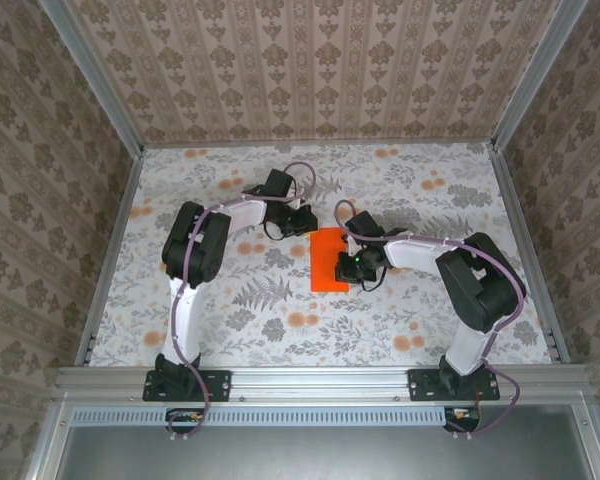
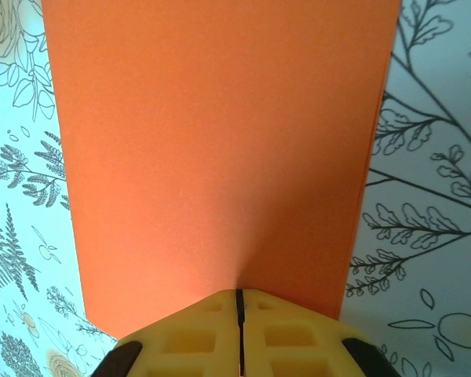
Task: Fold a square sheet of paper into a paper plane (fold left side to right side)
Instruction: First fold the square sheet of paper in half at the center of the table, then move the paper to the center of the table.
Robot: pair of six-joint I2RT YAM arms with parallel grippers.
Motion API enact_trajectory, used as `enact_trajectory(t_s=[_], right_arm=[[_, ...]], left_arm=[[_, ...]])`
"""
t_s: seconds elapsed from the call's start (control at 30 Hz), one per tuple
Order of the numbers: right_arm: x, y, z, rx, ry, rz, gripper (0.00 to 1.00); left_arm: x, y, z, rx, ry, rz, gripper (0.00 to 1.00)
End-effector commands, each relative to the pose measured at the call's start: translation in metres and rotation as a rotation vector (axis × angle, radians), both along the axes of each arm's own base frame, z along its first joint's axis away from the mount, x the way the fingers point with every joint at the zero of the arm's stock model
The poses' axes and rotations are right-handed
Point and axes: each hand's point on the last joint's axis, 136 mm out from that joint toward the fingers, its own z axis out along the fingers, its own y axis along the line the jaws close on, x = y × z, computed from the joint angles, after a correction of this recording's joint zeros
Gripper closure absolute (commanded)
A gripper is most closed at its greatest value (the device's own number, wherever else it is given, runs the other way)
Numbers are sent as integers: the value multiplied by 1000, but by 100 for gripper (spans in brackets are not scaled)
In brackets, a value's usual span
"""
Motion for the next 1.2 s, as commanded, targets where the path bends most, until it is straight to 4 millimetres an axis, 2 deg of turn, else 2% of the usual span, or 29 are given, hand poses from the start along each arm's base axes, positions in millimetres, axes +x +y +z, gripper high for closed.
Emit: enact_trajectory(t_s=[0.0,0.13,0.17,0.4,0.53,0.67,0.77,0.93,1.1,1.17], right_arm=[[-45,-50,-41,-210,168,-38,92],[-39,-44,-37,-169,152,-46,92],[-37,-41,-36,-152,145,-46,92],[-18,-21,-31,-68,111,-63,91],[-3,-16,-33,-70,91,-75,91],[15,-6,-33,-51,72,-74,91],[27,-4,-33,-57,59,-77,91],[42,9,-27,10,35,-79,90],[51,23,-4,148,-28,-97,86],[54,24,9,191,-62,-102,81]], left_arm=[[23,26,-23,96,-32,59,92],[24,25,-13,77,-49,52,91],[32,34,-8,72,-59,70,90],[42,44,54,32,-176,71,80],[38,55,84,30,-231,77,75],[26,61,100,22,-245,69,73],[11,57,98,-8,-211,50,73],[-8,42,72,-24,-137,4,75],[-8,32,48,-26,-92,-5,77],[-6,30,41,-26,-77,-5,77]])
